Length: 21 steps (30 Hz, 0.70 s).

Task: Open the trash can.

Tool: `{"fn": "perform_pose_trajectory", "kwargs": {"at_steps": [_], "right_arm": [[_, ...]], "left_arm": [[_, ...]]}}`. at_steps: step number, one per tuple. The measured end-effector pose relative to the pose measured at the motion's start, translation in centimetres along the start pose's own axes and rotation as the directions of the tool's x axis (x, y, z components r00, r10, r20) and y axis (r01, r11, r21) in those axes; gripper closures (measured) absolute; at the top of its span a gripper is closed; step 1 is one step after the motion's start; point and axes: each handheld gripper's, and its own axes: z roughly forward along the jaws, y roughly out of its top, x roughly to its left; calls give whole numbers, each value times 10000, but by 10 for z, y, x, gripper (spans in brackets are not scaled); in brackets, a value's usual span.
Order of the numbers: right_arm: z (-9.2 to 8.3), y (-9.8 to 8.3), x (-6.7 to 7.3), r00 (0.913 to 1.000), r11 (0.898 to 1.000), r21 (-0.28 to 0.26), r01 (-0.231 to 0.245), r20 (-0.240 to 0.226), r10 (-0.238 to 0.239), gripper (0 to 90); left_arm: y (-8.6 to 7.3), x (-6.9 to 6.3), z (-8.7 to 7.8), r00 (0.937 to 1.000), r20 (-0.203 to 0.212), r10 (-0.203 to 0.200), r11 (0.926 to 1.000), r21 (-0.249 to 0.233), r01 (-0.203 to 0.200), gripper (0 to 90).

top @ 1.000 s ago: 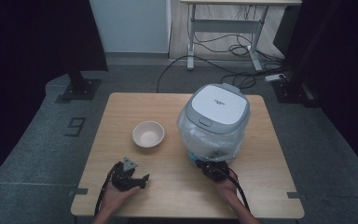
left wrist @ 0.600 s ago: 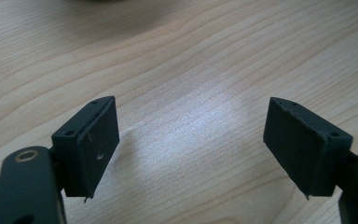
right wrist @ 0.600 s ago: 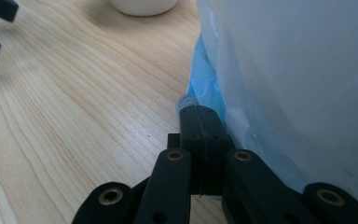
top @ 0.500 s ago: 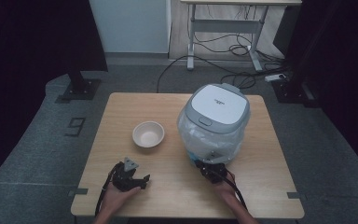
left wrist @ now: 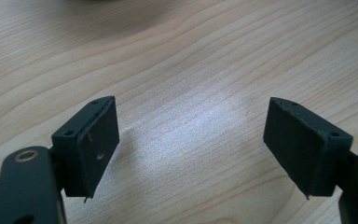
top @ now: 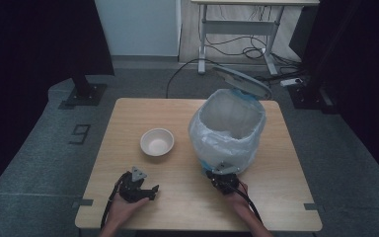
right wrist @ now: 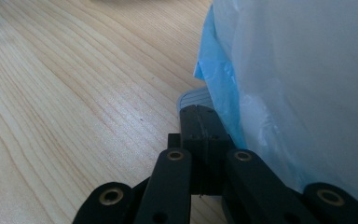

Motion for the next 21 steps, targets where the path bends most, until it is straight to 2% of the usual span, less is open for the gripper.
{"fn": "perform_pose_trajectory", "kwargs": {"at_steps": [8,13,21], "right_arm": [[0,0,-1,9999,10000,-11,-90,-66,90,896],[0,-1,-3,9993,9994,-82,-324,-189,323,897],[0,-1,-2,9994,9995,-104,-312,-141,310,897]], "left_arm": [[0,-1,0,10000,-10,9,10000,-8,-9,183],[0,0,-1,10000,-15,-30,10000,-25,29,183],[1,0,-1,10000,-7,-35,10000,-50,35,184]]}}
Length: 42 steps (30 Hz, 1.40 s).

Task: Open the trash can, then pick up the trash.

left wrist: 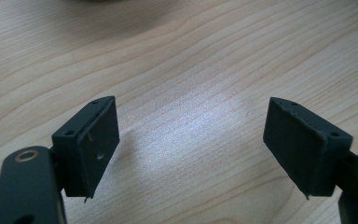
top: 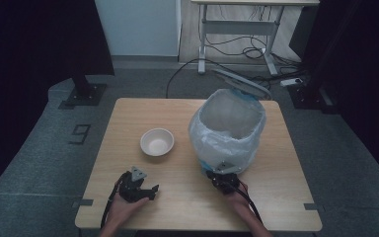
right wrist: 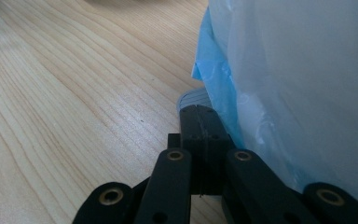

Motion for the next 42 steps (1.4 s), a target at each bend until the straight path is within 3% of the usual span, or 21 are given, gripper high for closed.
{"fn": "perform_pose_trajectory", "kwargs": {"at_steps": [14,19,36,42], "right_arm": [[0,0,1,9999,10000,-29,78,70,-78,897],[0,-1,0,10000,10000,-64,20,22,-20,896],[0,-1,0,9999,9999,-71,-136,11,136,896],[0,-1,-1,9998,9998,-63,-174,-27,174,896]], "left_arm": [[10,10,-17,9986,-64,-522,9955,-790,515,190],[17,15,-18,9965,-274,-785,9940,-790,761,202],[34,27,-23,9956,294,-891,9887,-1187,920,228],[40,31,-24,9956,325,-876,9880,-1250,910,231]]}}
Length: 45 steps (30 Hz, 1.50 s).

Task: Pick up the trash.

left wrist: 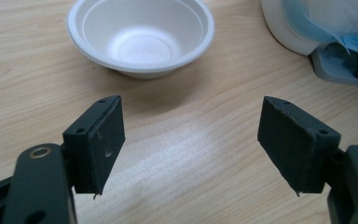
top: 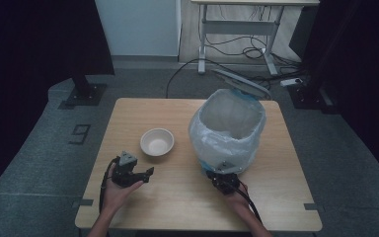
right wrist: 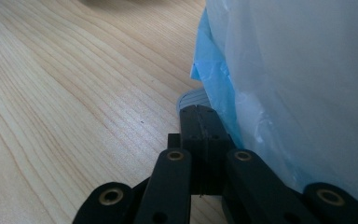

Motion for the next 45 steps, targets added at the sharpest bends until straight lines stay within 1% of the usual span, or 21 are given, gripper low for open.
{"fn": "perform_pose_trajectory", "kwargs": {"at_steps": [6,11,17,19,22,29,35,38,45], "right_arm": [[0,0,0,10000,10000,3,11,14,-11,896],[0,0,0,10000,10000,-4,11,25,-11,896],[0,0,0,10000,10000,-6,39,38,-39,896],[0,0,0,10000,10000,-5,35,37,-35,896],[0,0,0,10000,10000,-2,41,40,-41,896],[0,0,0,10000,10000,-3,39,30,-39,896],[0,0,0,10000,10000,4,29,7,-29,896],[0,0,0,10000,10000,8,29,5,-29,896],[0,0,0,10000,10000,3,33,16,-33,896]], "left_arm": [[16,5,2,9999,-154,76,9998,-172,-79,240],[27,11,4,9998,-183,-21,9998,-185,18,241],[33,16,8,9996,-171,-202,9997,-145,199,244],[34,19,10,9995,-222,-220,9997,-91,218,243],[36,22,13,9990,-257,-353,9993,-86,351,244],[40,27,18,9985,-409,-374,9993,38,376,244],[45,33,23,9974,-508,-520,9986,81,524,245],[49,36,26,9969,-597,-520,9985,123,528,245],[58,39,35,9966,-732,-387,9988,283,409,240]]}}
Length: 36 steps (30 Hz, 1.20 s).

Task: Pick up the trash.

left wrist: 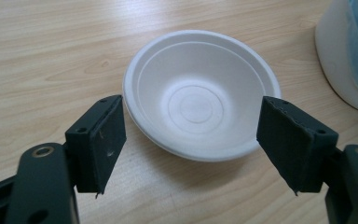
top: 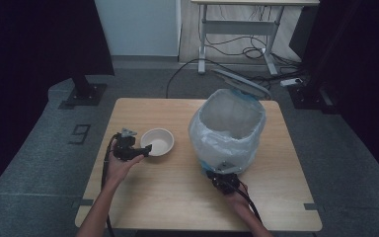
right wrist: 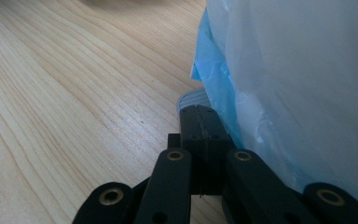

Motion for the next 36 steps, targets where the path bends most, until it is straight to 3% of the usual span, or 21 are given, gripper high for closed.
{"fn": "perform_pose_trajectory", "kwargs": {"at_steps": [16,22,29,36], "right_arm": [[0,0,0,10000,10000,-5,11,10,-11,896],[0,0,0,10000,10000,-1,5,3,-5,896],[0,0,0,10000,10000,-4,30,20,-30,896],[0,0,0,10000,10000,-5,10,8,-10,896]], "left_arm": [[13,13,14,9993,-37,-380,9992,140,380,239],[12,23,26,9969,16,-787,9964,326,786,248],[8,27,42,9959,-67,-901,9941,595,903,266],[2,33,57,9921,117,-1246,9874,1000,1228,347]]}}
